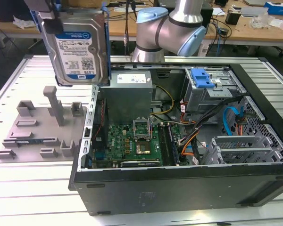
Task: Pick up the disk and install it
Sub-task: 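Pick up the disk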
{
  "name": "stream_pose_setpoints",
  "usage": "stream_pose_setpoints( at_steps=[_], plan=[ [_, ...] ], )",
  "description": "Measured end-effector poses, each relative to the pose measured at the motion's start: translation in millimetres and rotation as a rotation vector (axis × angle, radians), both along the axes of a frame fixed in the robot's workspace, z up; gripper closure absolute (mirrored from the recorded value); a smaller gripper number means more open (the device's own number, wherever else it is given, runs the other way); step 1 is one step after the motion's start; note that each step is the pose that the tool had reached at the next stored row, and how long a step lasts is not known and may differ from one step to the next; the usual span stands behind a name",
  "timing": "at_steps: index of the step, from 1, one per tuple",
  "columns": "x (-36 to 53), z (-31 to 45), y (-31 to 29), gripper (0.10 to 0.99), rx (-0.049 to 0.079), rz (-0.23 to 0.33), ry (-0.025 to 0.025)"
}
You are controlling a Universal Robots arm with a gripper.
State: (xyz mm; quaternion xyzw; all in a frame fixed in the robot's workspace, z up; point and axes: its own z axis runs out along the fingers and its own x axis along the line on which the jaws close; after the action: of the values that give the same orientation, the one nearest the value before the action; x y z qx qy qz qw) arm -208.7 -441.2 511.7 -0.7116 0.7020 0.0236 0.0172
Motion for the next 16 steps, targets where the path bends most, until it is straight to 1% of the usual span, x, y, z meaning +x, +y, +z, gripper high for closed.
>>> stream_pose_setpoints(
  at_steps=[2,4,7,9,11,14,16],
  plan=[
    [9.4,0.0,-5.4,0.718,0.000,0.000,0.0002],
    [16.1,0.0,-9.2,0.718,0.000,0.000,0.0004],
    [31.7,0.0,-18.2,0.718,0.000,0.000,0.0010],
    [36.9,0.0,-21.3,0.718,0.000,0.000,0.0012],
    [44.4,0.0,-25.3,0.718,0.000,0.000,0.0016],
    [63.2,-0.2,-34.9,0.718,0.000,0.000,0.0022],
    [72.0,-0.5,-39.2,0.718,0.000,0.000,0.0022]
  ],
)
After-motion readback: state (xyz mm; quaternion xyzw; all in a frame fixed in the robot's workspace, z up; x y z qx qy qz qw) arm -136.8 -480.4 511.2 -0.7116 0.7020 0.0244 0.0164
